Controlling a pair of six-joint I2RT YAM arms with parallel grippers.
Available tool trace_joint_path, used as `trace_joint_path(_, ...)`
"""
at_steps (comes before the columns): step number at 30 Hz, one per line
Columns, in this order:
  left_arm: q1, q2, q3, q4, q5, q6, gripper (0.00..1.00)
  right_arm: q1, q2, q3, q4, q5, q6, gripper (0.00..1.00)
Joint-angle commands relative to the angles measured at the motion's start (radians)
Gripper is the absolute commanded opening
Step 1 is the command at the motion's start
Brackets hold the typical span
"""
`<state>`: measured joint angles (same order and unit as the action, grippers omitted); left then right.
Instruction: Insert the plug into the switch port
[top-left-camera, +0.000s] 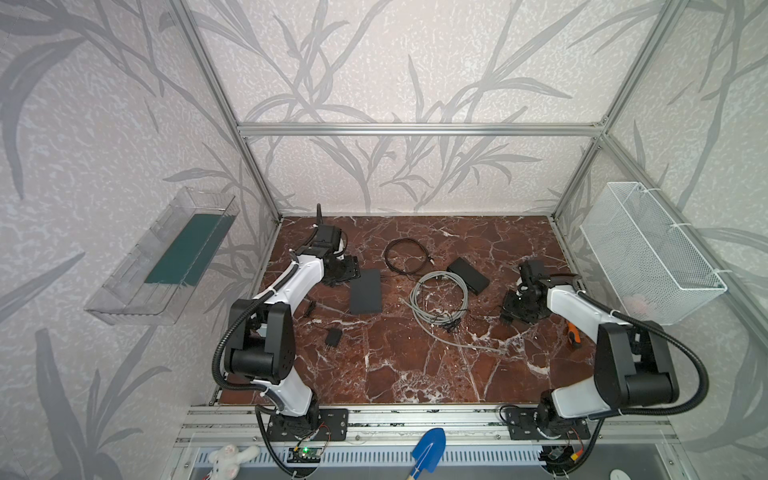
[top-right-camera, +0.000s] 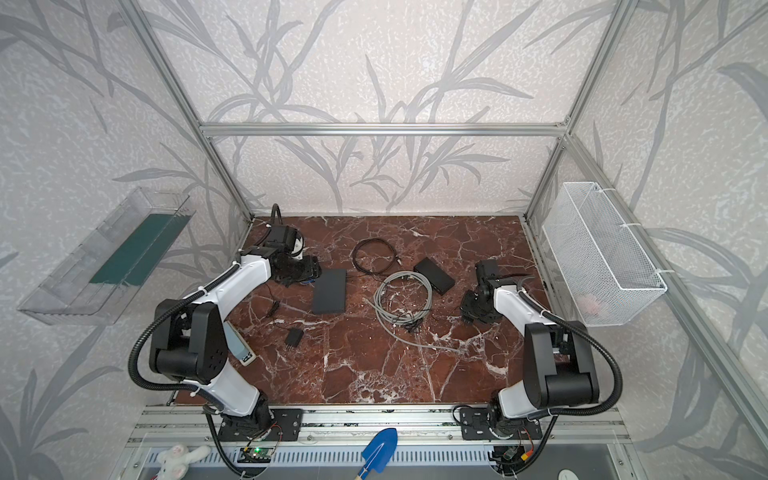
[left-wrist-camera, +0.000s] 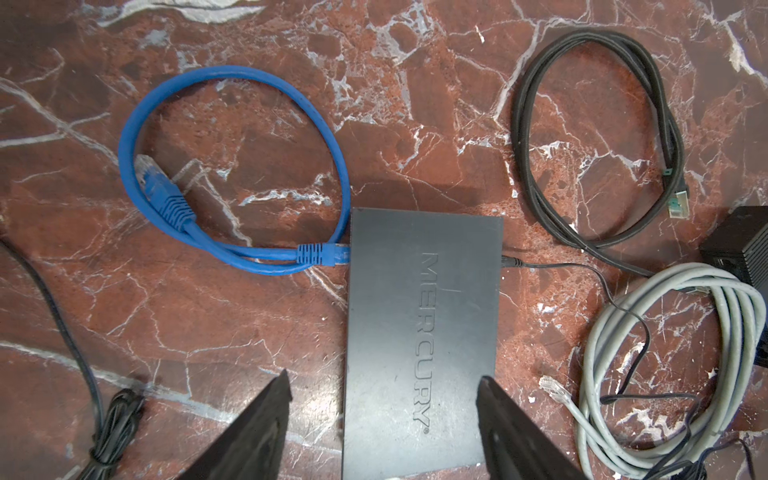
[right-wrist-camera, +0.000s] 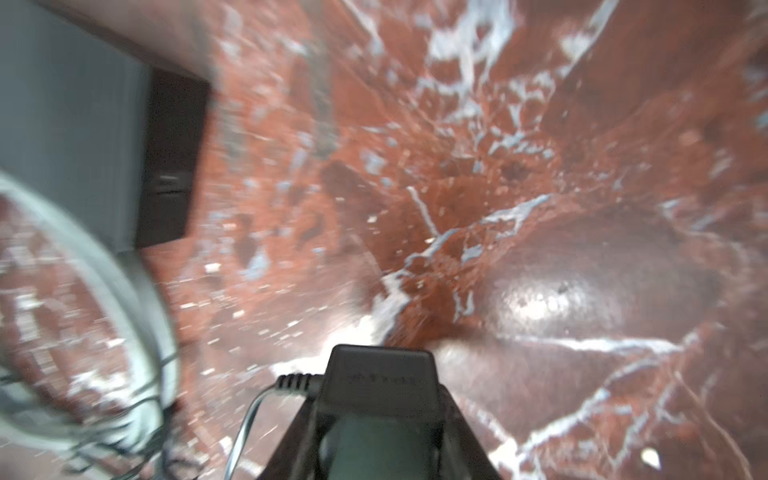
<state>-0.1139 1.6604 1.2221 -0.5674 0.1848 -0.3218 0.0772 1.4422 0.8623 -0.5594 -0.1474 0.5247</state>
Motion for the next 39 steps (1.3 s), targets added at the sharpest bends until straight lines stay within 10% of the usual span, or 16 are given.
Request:
trace_joint_path(1,-0.003,0.012,0.025,0.010,0.002,-0.007,0.72,0.055,-0.106,0.124,-0.017,-0.044,0.018,0.26)
trace_joint_path(20,0.012,-0.002,0.021,0.002,-0.195,-0.154,0.74,0.576,0.337,0.812,0.355,-0.187,0.006,0.27)
trace_joint_path(39,0.035,0.008,0.065,-0.026,-0.100,-0.134,0.73,0.718,0.839,0.971,0.375,-0.287,-0.039,0.33)
